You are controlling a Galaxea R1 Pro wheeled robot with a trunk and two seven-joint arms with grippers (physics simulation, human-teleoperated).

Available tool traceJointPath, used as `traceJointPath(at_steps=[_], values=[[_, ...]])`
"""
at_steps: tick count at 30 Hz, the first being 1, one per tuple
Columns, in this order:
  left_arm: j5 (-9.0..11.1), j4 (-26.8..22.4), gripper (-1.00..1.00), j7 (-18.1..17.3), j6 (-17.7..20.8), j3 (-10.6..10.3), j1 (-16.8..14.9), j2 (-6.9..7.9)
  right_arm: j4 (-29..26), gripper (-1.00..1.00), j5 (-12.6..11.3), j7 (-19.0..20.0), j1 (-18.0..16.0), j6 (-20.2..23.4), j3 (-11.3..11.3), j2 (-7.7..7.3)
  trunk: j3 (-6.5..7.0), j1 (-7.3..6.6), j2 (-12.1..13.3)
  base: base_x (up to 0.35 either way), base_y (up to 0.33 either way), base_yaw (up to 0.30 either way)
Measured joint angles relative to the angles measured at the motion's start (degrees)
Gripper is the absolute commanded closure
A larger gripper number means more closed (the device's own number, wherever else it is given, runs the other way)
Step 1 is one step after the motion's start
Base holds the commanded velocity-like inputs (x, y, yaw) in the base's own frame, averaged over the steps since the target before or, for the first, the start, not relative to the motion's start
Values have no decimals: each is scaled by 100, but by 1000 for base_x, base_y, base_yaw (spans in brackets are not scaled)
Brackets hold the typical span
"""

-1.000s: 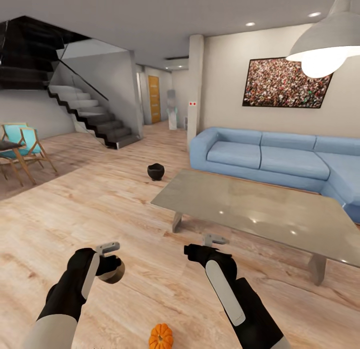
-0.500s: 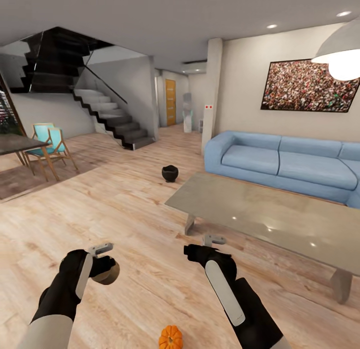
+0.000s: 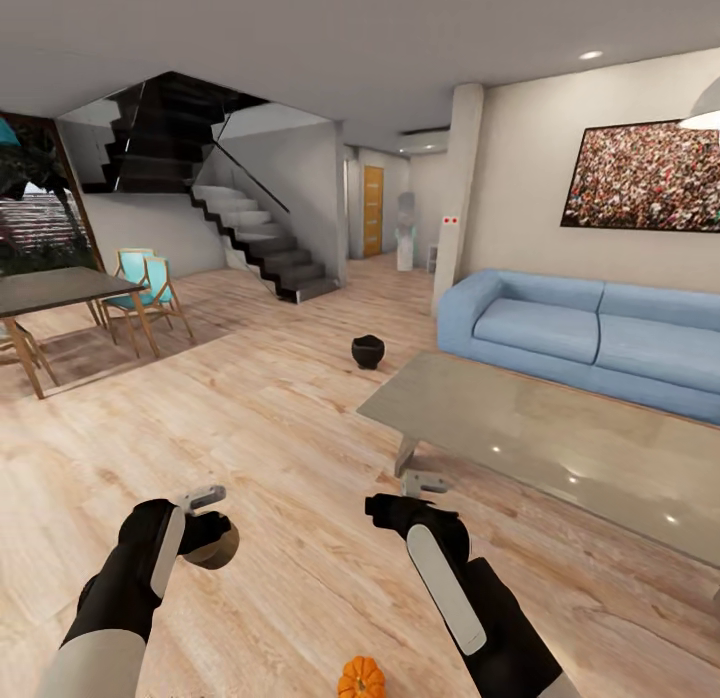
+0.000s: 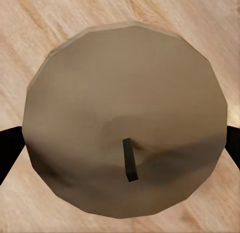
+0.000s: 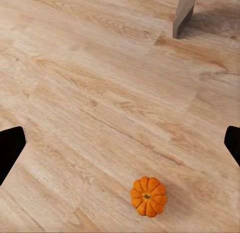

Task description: Place each of the two pumpkins and all three candles from the living room inside a cabinet in the living room (use any cabinet), then make sure every cabinet is closed, and position the cauldron so it is next to a table in the living room.

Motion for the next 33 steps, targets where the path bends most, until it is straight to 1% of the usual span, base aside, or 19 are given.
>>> traceJointPath(at_steps=[33], values=[[-1,-14,100,-5,-9,-8,0,-5,54,-100,-11,7,0,-3,19,7,208,0,0,0,0,209]])
